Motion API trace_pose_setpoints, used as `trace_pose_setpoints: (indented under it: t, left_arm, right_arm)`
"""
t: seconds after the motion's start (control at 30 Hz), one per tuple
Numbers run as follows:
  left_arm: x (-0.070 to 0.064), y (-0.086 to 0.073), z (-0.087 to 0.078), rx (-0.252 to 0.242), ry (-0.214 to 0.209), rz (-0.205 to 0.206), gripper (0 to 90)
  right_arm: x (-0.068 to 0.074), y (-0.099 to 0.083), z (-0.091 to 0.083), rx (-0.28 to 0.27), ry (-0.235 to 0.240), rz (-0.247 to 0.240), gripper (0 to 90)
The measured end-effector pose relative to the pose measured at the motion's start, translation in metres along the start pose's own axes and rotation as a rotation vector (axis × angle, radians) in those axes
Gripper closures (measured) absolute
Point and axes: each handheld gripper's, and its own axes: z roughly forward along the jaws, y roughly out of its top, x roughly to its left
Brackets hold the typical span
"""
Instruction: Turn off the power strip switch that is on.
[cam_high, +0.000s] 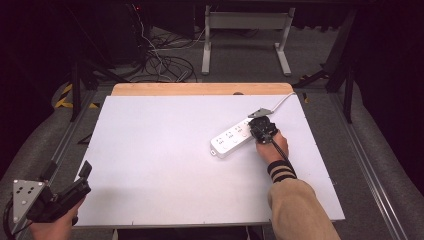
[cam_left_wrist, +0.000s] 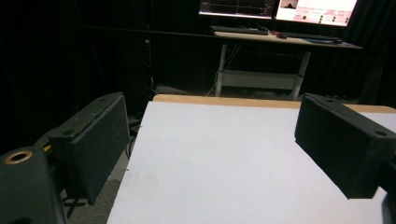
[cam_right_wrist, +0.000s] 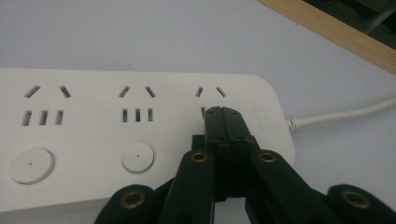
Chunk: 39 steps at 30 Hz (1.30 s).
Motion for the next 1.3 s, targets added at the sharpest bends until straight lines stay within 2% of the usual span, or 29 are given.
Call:
trace_pose_setpoints:
  t: [0.13,0.3,0.4,0.67,0.73,0.9,1.0,1.3]
  left_arm:
    - [0.0008,0.0,0.0004,0.001,0.0,0.001,10.5]
    - [0.0002,0.0003,0.0008,-0.001,-0.004,0.003,10.5]
    - [-0.0003,0.0,0.0012,0.002,-0.003,0.006,10.5]
    - [-0.0006,-0.0001,0.0015,0.006,-0.001,0.005,10.5]
    - [-0.001,-0.0001,0.0018,0.004,-0.001,-0.001,10.5]
    - [-0.0004,-0.0004,0.0028,0.008,-0.004,0.004,10.5]
    - [-0.0007,-0.0002,0.0029,0.006,-0.005,0.004,10.5]
    - [-0.0012,-0.0002,0.0035,0.007,-0.006,0.005,10.6]
  right_arm:
    - [0.0006,0.0003,-0.0002,0.001,-0.004,0.001,90.0]
    - [0.0051,0.0002,-0.0003,-0.001,-0.034,-0.038,90.0]
    - [0.0035,0.0,-0.0006,-0.003,-0.022,-0.016,90.0]
    - [0.0049,0.0003,-0.0012,-0.001,-0.024,-0.024,90.0]
    - [0.0037,-0.0003,-0.002,-0.007,-0.018,-0.002,90.0]
    - [0.0041,-0.0003,-0.0021,-0.008,-0.021,-0.003,90.0]
    - [0.0008,-0.0001,-0.0039,-0.018,-0.004,0.024,90.0]
    - [0.0006,-0.0005,-0.0037,-0.021,-0.002,0.02,90.0]
